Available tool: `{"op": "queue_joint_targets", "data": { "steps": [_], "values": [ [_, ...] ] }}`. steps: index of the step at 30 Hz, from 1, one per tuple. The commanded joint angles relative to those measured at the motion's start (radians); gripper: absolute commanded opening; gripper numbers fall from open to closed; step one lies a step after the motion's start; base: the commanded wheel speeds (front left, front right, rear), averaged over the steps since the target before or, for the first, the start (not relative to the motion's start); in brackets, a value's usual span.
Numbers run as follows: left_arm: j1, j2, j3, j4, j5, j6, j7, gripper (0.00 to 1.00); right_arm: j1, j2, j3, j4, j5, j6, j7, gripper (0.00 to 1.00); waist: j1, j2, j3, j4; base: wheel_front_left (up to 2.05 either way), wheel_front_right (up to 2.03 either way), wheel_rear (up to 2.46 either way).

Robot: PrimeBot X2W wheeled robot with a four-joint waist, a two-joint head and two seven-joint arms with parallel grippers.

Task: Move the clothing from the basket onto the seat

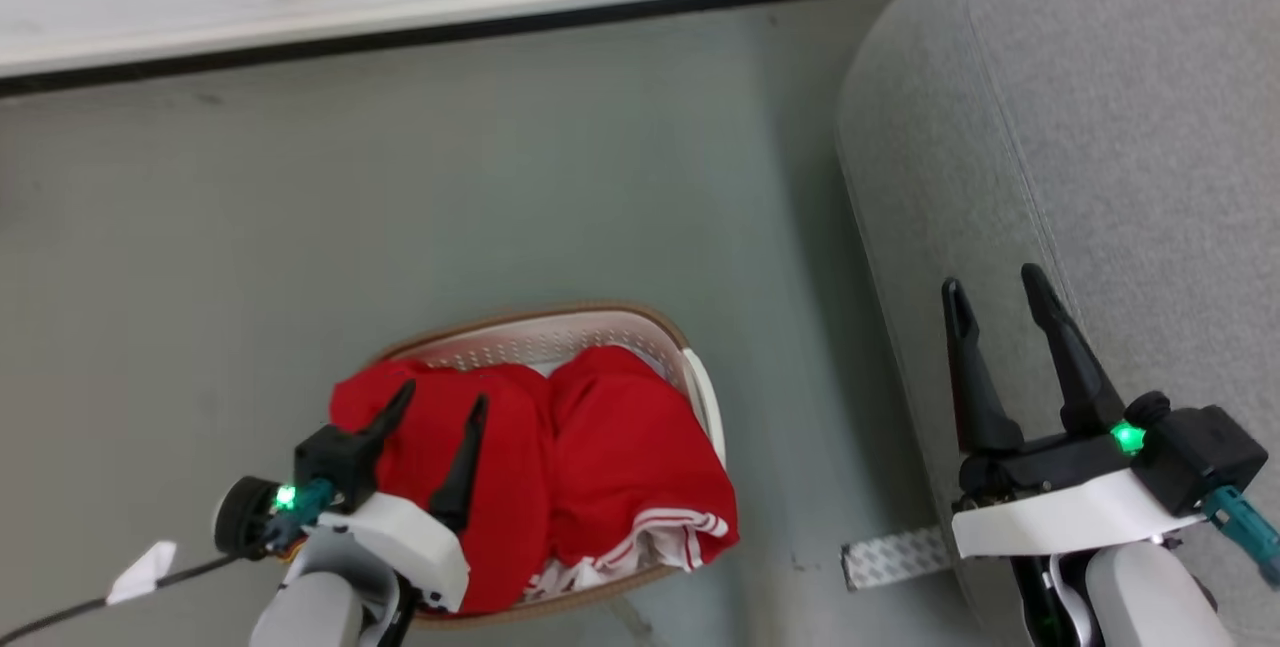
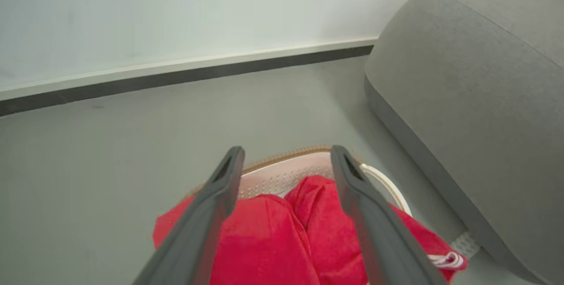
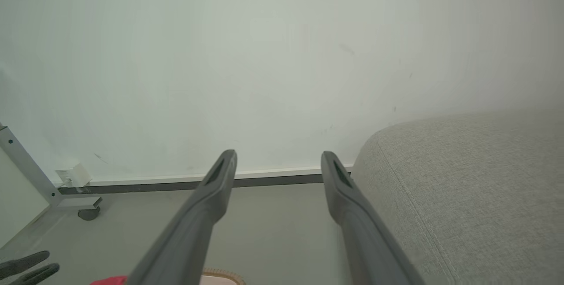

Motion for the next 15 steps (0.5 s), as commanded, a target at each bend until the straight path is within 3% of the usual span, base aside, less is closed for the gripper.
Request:
{"op": "queue_joint_targets", "data": {
  "steps": [1,15],
  "values": [
    [-0.033,0.018,-0.021,0.045,-0.001,0.002,0.0,1.0,-0.018,-0.002,-0.003,-0.01,0.007,-0.002,0.0,1.0,-0.0002,-0.0001,0.057,-0.045,0.0,0.0,0.0],
    [-0.29,0.1,-0.254,0.48,-0.081,0.002,0.073,1.0,-0.081,-0.002,0.008,-0.068,0.105,-0.002,0.0,1.0,-0.0002,-0.0001,0.254,-0.16,0.0,0.0,0.0]
  ]
}}
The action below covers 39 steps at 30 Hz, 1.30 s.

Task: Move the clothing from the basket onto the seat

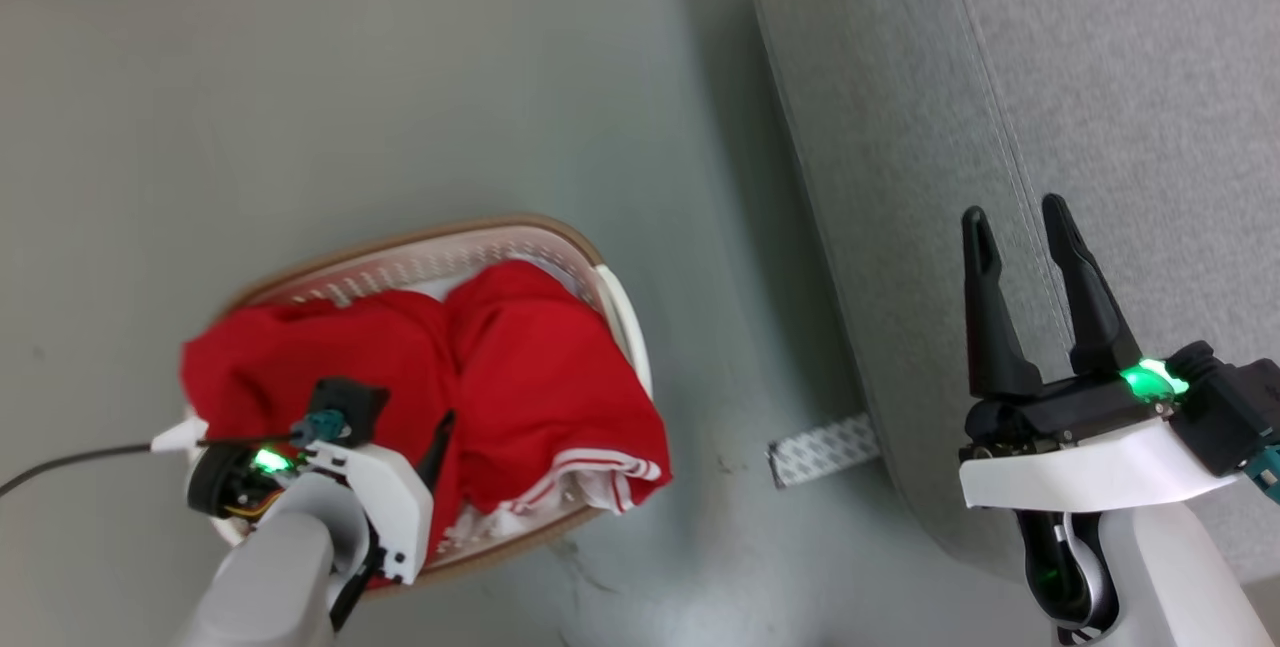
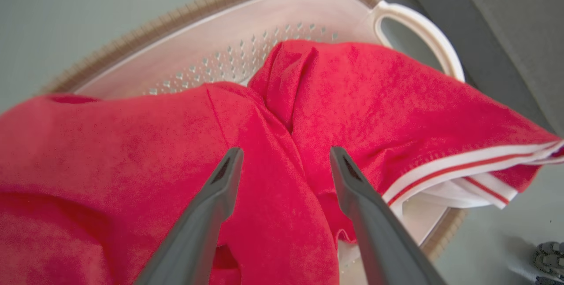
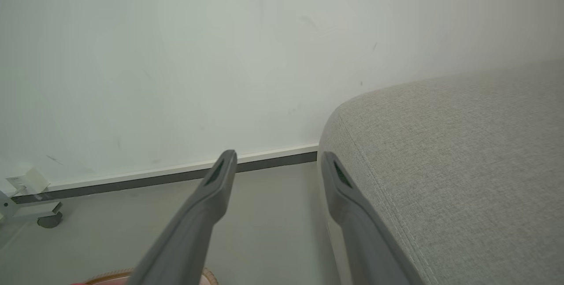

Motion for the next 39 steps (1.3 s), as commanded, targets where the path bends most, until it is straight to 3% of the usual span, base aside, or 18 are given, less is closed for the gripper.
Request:
{"op": "queue_joint_targets", "data": {
  "steps": [1,13,21,22,23,24,25,34,39],
  "values": [
    [-0.024,0.013,-0.025,0.036,-0.015,0.003,0.016,1.0,-0.016,-0.002,0.008,-0.01,0.016,-0.002,0.0,1.0,-0.0002,0.0,0.056,-0.045,0.0,0.0,0.0],
    [-0.141,0.07,-0.186,0.174,-0.174,0.002,0.149,1.0,-0.043,-0.001,0.047,-0.041,0.074,-0.002,0.0,1.0,-0.0002,0.0,0.176,-0.118,0.0,0.0,0.0],
    [-0.199,0.094,-0.248,0.23,-0.189,0.002,0.206,1.0,-0.06,-0.002,0.052,-0.044,0.097,-0.002,0.0,1.0,-0.0002,0.0,0.219,-0.135,0.0,0.0,0.0],
    [-0.201,0.093,-0.254,0.232,-0.187,0.002,0.203,0.93,-0.061,-0.002,0.051,-0.042,0.098,-0.002,0.0,1.0,-0.0002,0.0,0.219,-0.134,0.0,0.0,0.0],
    [-0.203,0.09,-0.26,0.23,-0.192,0.002,0.194,0.49,-0.061,-0.002,0.05,-0.041,0.099,-0.002,0.0,1.0,-0.0002,0.0,0.219,-0.133,0.0,0.0,0.0],
    [-0.204,0.087,-0.265,0.229,-0.195,0.002,0.189,0.18,-0.062,-0.002,0.049,-0.04,0.099,-0.002,0.0,1.0,-0.0002,0.0,0.218,-0.131,0.0,0.0,0.0],
    [-0.203,0.085,-0.272,0.23,-0.201,0.002,0.185,0.0,-0.062,-0.002,0.049,-0.038,0.097,-0.002,0.0,1.0,-0.0002,0.0,0.215,-0.129,0.0,0.0,0.0],
    [-0.177,0.05,-0.312,0.229,-0.261,0.002,0.156,0.0,-0.059,-0.002,0.038,-0.019,0.063,-0.002,0.0,1.0,-0.0002,0.0,0.155,-0.096,0.0,0.0,0.0],
    [-0.131,-0.007,-0.331,0.217,-0.32,0.002,0.122,0.0,-0.038,-0.002,0.016,0.003,0.004,-0.002,0.0,1.0,-0.0002,0.0,0.045,-0.04,0.0,0.0,0.0]
  ]
}}
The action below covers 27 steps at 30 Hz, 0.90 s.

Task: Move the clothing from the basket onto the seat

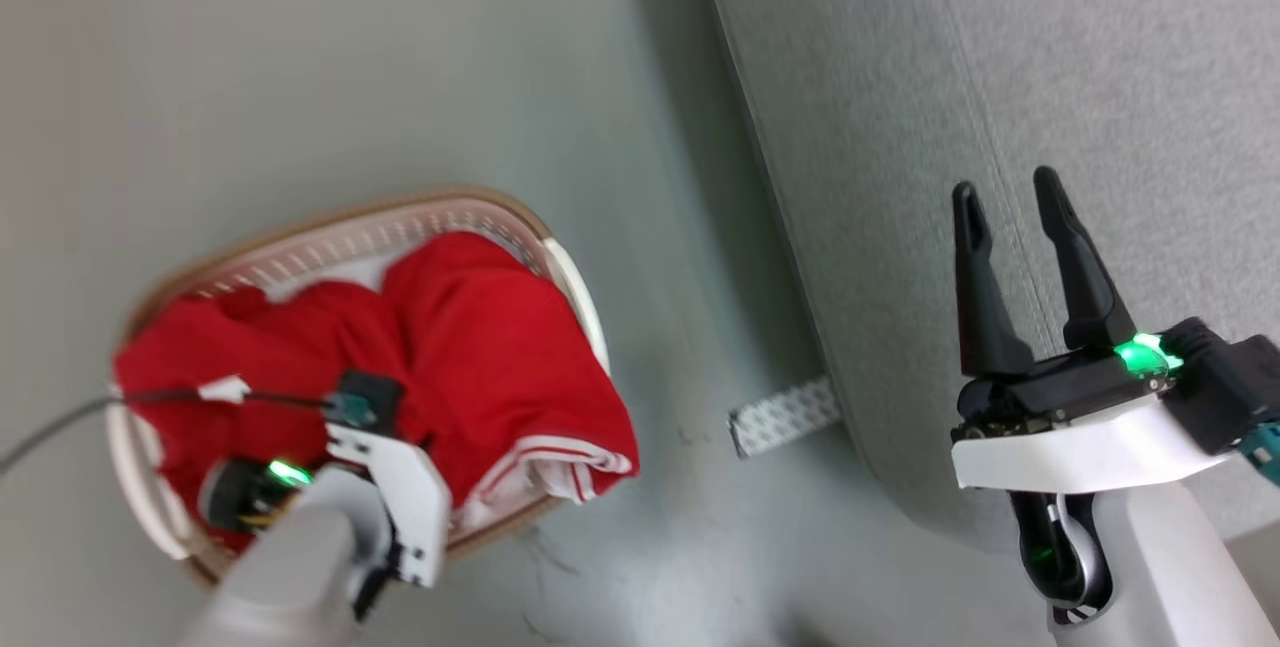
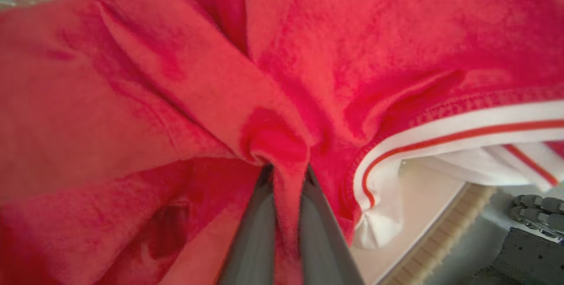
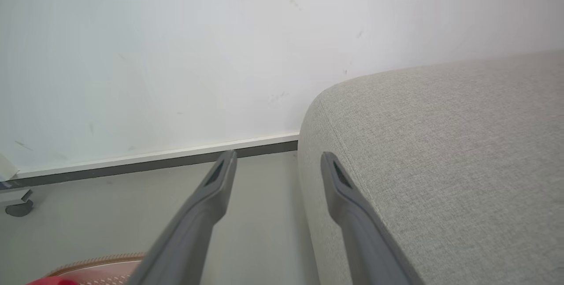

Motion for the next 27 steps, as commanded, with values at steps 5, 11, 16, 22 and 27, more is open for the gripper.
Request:
{"op": "queue_joint_targets", "data": {
  "steps": [5,11,16,22,27],
  "values": [
    [0.071,-0.029,-0.038,-0.054,-0.076,0.002,-0.063,0.0,0.02,-0.003,-0.007,0.026,-0.056,-0.002,0.0,1.0,0.0,0.0,-0.187,0.089,0.0,0.0,0.0],
    [0.146,-0.032,-0.087,-0.131,-0.18,0.002,-0.146,0.0,0.067,-0.003,-0.009,0.069,-0.08,-0.002,0.0,1.0,0.0,0.0,-0.341,0.147,0.0,0.0,0.0],
    [0.202,-0.036,-0.109,-0.185,-0.255,0.002,-0.181,0.0,0.128,-0.003,-0.022,0.105,-0.097,-0.002,0.0,1.0,0.0,0.0,-0.454,0.197,0.0,0.0,0.0],
    [0.234,-0.035,-0.08,-0.284,-0.303,0.002,-0.192,0.0,0.175,-0.002,-0.027,0.132,-0.11,-0.002,0.0,1.0,0.0,0.0,-0.555,0.258,0.0,0.0,0.0],
    [0.256,-0.027,-0.002,-0.417,-0.266,0.002,-0.192,0.0,0.196,-0.003,-0.016,0.136,-0.122,-0.002,0.0,1.0,0.0,0.0,-0.61,0.297,0.0,0.0,0.0]
  ]
}}
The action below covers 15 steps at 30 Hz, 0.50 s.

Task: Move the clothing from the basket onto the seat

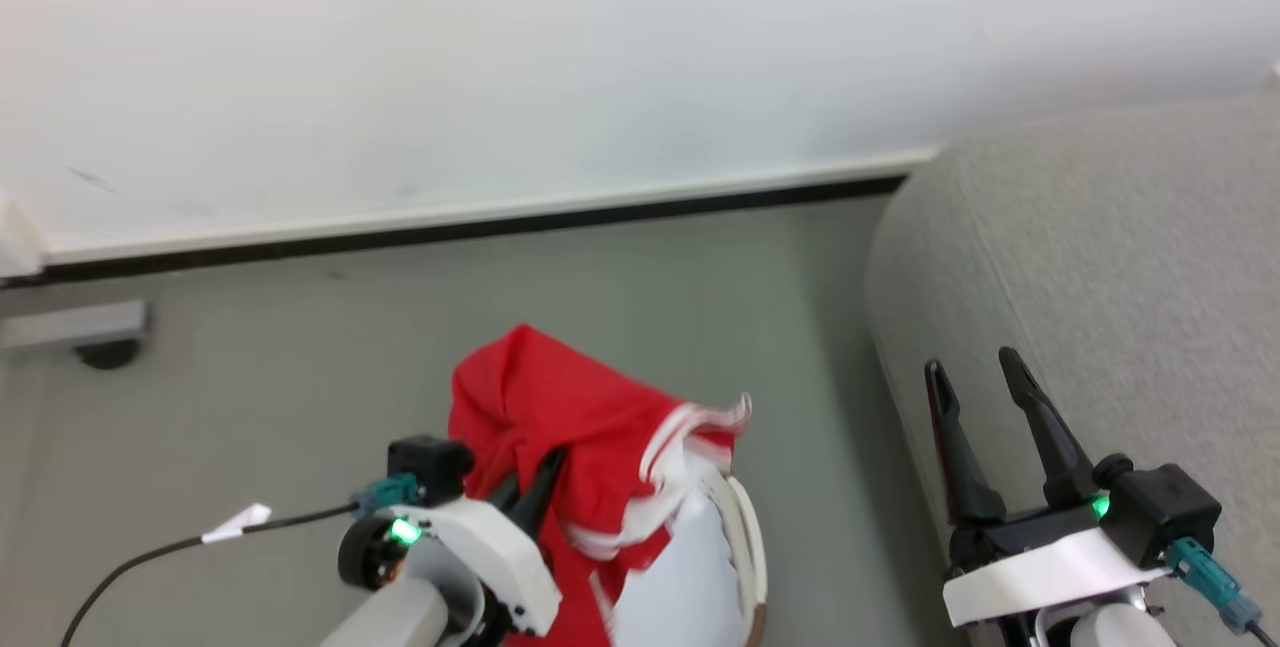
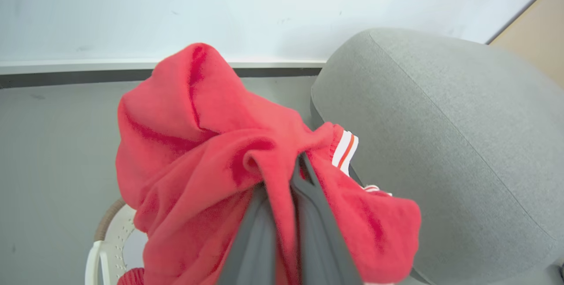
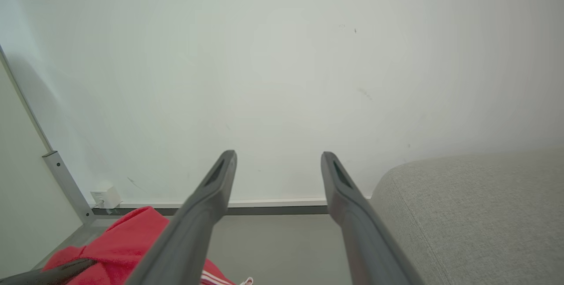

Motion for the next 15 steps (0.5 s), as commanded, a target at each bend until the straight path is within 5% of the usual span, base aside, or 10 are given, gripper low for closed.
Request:
{"op": "queue_joint_targets", "data": {
  "steps": [1,15],
  "values": [
    [0.014,0.005,0.026,-0.038,0.021,0.002,-0.002,0.0,0.022,-0.004,-0.002,0.002,-0.011,-0.002,0.0,1.0,0.0002,0.0,-0.055,0.052,0.0,0.0,0.0],
    [-0.001,0.017,0.158,-0.395,0.155,0.027,-0.002,0.0,0.06,-0.003,0.042,-0.005,-0.019,-0.002,0.0,1.0,0.0002,0.0,-0.11,0.101,0.0,0.0,0.0]
  ]
}}
